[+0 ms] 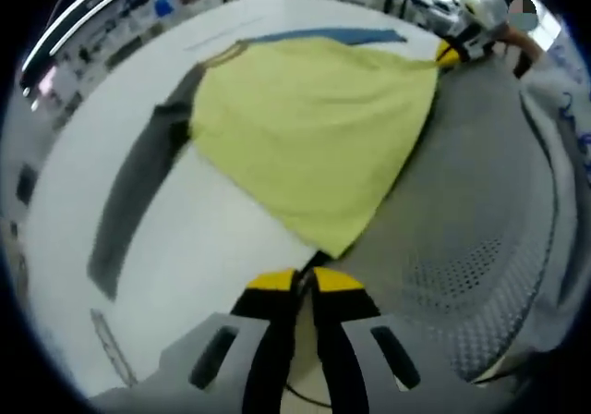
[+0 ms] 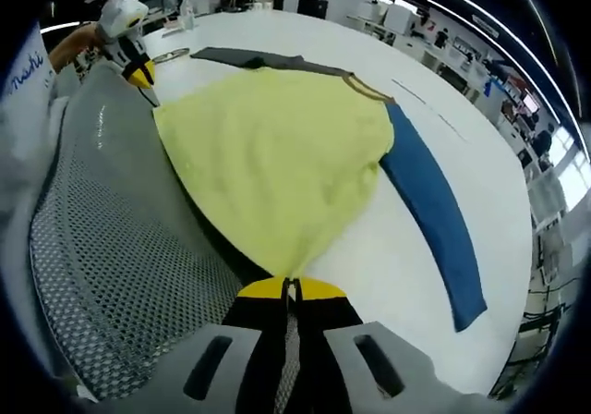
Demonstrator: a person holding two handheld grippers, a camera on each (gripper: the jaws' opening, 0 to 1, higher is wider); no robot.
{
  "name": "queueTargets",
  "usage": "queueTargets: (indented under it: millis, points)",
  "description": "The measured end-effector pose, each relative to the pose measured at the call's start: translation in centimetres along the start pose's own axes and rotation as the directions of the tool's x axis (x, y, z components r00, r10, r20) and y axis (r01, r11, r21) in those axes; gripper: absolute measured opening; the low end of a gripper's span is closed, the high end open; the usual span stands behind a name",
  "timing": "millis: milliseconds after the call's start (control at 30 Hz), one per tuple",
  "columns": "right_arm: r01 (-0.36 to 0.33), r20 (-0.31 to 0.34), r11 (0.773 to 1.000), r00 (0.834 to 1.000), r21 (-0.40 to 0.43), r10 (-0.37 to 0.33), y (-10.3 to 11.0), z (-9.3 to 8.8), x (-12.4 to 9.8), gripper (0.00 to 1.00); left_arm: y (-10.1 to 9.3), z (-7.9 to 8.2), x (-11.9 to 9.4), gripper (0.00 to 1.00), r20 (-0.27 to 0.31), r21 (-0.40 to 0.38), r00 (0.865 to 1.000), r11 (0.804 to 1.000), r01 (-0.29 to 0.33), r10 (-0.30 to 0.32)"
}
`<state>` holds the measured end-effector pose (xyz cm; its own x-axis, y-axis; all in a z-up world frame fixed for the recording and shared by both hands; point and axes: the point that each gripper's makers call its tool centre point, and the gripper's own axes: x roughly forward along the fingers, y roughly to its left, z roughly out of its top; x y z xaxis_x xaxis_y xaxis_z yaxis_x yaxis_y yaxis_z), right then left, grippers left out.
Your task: Fold the garment on the visible template until the final outline fits inside the template.
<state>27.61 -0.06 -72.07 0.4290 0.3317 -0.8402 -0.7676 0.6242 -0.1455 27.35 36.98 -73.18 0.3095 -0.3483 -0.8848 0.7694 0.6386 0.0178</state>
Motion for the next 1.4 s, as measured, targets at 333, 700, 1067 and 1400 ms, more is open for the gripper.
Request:
queueTargets:
  millis: [333,700,1067,1400]
  points:
    - [0.007,0.036,0.999,0.999,0.041,-0.009,-0.5,0.3,-0.6,0.15,0.7,-0.1,-0.8,0.04,0.019,-0.039,0.999,0.999,-0.037,0.038]
    - [-0.023,0.129,0.996,0.992,0.088,0.012,-0.1,2.4,-0.8,0.35,1.0,1.0,-1.4,0.11,0.05,-0.031,0.997,0.998,-0.054,0.056]
    - [0.01,0.174,0.996,0.985,0.086,-0.025,-1.0,3.6,-1.2,0.57,1.7,2.0,-2.8,0.25,0.09,-0.053,0.993,0.996,-0.074,0.079]
    - [0.03,0.207,0.996,0.977,0.079,-0.046,-1.6,4.2,-1.5,0.69,1.4,4.1,-3.6,0.47,0.202,-0.079,0.977,0.996,-0.049,0.064]
